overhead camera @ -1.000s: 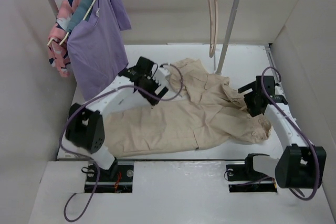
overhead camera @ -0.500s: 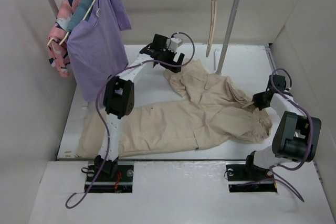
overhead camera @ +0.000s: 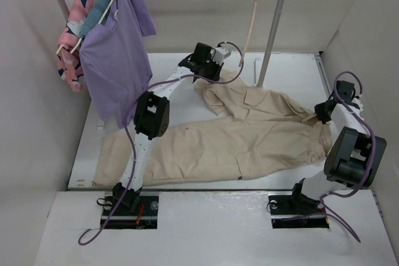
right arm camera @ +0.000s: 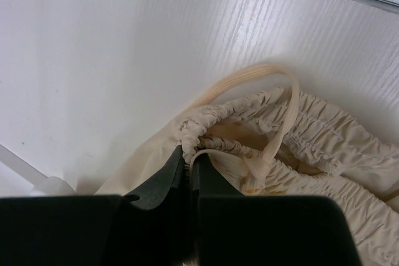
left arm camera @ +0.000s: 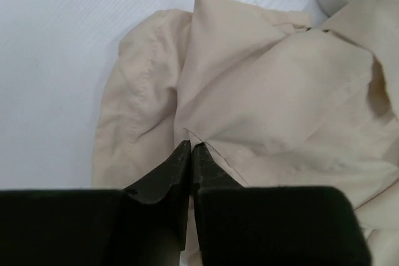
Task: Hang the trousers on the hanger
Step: Flatten out the trousers at the center of the board.
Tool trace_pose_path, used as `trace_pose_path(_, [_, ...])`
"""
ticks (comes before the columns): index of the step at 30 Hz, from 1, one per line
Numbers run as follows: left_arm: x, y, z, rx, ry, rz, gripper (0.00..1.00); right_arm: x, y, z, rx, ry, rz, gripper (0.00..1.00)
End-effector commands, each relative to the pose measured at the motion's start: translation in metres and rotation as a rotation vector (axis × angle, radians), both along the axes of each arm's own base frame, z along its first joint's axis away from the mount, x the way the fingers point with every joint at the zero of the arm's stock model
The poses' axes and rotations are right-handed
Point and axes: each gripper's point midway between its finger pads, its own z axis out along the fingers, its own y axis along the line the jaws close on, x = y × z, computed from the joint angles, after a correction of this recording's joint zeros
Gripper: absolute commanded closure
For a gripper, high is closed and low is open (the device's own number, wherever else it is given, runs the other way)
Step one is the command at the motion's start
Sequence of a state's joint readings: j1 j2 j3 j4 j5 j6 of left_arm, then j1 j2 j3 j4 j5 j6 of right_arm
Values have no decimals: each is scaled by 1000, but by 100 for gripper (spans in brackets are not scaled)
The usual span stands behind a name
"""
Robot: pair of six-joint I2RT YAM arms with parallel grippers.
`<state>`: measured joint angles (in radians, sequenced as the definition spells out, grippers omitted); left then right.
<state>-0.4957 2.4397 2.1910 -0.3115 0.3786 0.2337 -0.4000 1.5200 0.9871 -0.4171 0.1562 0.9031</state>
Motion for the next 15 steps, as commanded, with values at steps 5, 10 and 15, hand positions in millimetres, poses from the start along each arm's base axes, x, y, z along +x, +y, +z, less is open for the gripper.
trace_pose_path(5, [33,98,89,33,-114,183,100,19,-16,24,-73,-46,15,100])
trace_pose_path(10, [-9,161,135,202,-167,127,100,24,-13,23,-76,-49,73,100])
trace_pose_path(15, [-182,157,53,392,219,-502,78,23,-9,29,-97,-60,129,100])
